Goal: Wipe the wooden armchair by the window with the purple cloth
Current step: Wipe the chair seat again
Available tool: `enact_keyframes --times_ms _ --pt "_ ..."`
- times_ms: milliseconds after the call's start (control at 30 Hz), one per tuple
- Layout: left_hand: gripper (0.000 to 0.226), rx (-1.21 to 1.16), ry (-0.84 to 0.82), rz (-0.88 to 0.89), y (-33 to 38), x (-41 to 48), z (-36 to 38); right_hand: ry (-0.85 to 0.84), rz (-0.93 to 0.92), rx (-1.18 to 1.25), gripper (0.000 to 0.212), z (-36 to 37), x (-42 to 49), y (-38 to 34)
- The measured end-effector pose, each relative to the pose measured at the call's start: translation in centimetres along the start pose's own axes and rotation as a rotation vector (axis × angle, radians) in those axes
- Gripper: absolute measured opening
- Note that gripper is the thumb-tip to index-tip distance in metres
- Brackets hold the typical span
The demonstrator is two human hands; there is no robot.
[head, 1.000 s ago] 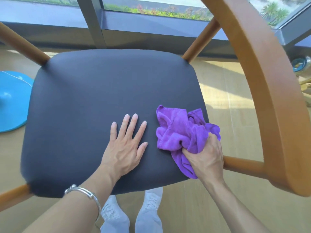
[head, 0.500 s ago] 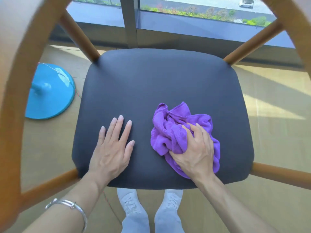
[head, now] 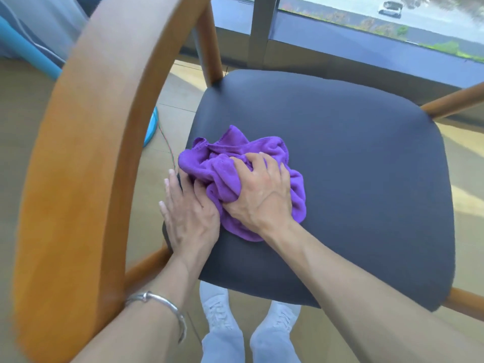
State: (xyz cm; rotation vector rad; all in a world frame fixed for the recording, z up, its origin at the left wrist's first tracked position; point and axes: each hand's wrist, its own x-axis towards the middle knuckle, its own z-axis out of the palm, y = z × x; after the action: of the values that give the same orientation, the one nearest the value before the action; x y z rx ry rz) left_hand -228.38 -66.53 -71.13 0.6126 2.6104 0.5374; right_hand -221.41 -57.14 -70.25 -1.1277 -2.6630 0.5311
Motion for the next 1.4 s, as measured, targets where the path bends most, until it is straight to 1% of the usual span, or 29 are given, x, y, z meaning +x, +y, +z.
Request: enact_keyframes --times_ms 100,167,233,300,367,433,500,567,633,733,767,833,867,967,1067,1200,1267,1367,1400 --pt "0.051 -0.186 0.036 -0.102 1.5 0.1 -0.6 -0.028 -0.029 0.001 0.068 0.2 2.3 -0.5" --pt "0.048 -0.241 0.094 -0.146 2.2 1.1 -0.6 -0.049 -0.038 -0.010 0.064 0.2 3.9 -0.6" --pt "0.049 -0.235 0.145 -0.135 3.0 2.6 -0.5 -0.100 -0.034 -0.029 0.060 0.1 5.4 -0.5" --pt "0.049 -0.182 0.156 -0.108 3.8 4.0 -0.4 -0.158 -0.034 -0.044 0.061 -0.1 6.7 -0.1" --pt "0.048 -0.129 0.132 -0.051 4.5 5.2 -0.3 -0.174 -0.047 -0.054 0.061 -0.5 8.0 0.9" --pt "0.050 -0.013 0.083 0.041 5.6 6.2 0.1 -0.174 -0.040 -0.065 0.062 -1.3 9.2 2.5" --pt "0.055 0.147 0.015 0.136 7.4 6.9 1.0 -0.178 -0.001 -0.083 0.063 -2.4 10.1 4.7" --pt "0.054 0.196 -0.062 0.170 10.1 7.1 1.9 -0.156 0.050 -0.074 0.066 -3.5 10.6 7.3" --pt "0.055 0.266 -0.127 0.257 12.8 7.0 3.1 -0.114 0.097 -0.054 0.069 -4.8 10.5 10.1" --pt "0.070 0.408 -0.207 0.453 15.8 6.5 5.0 -0.062 0.166 -0.052 0.070 -6.6 9.8 14.5" --pt "0.071 0.422 -0.248 0.504 16.6 6.0 5.5 -0.045 0.195 -0.051 0.070 -7.3 9.3 16.0" --pt "0.060 0.394 -0.311 0.573 17.8 4.5 6.6 -0.004 0.261 -0.051 0.072 -8.5 8.1 19.1" --pt "0.059 0.389 -0.328 0.613 18.2 3.7 7.2 0.021 0.293 -0.051 0.073 -9.1 7.4 20.6" --pt "0.063 0.474 -0.335 0.737 18.7 1.1 8.7 0.073 0.376 -0.036 0.072 -10.2 5.1 24.1" --pt "0.064 0.524 -0.343 0.773 19.3 -0.9 9.9 0.080 0.425 -0.051 0.073 -10.6 3.1 26.1" --pt "0.063 0.539 -0.384 0.800 19.8 -3.9 10.8 0.101 0.523 -0.014 0.072 -11.5 -0.5 27.1" --pt "0.063 0.543 -0.388 0.805 19.3 -4.9 11.0 0.123 0.543 0.003 0.070 -11.8 -2.7 26.5" --pt "0.065 0.555 -0.387 0.825 17.9 -6.3 11.1 0.161 0.554 0.001 0.079 -11.8 -5.9 24.8" --pt "0.065 0.549 -0.384 0.836 17.2 -6.8 11.0 0.159 0.552 -0.008 0.079 -11.6 -6.9 24.2"
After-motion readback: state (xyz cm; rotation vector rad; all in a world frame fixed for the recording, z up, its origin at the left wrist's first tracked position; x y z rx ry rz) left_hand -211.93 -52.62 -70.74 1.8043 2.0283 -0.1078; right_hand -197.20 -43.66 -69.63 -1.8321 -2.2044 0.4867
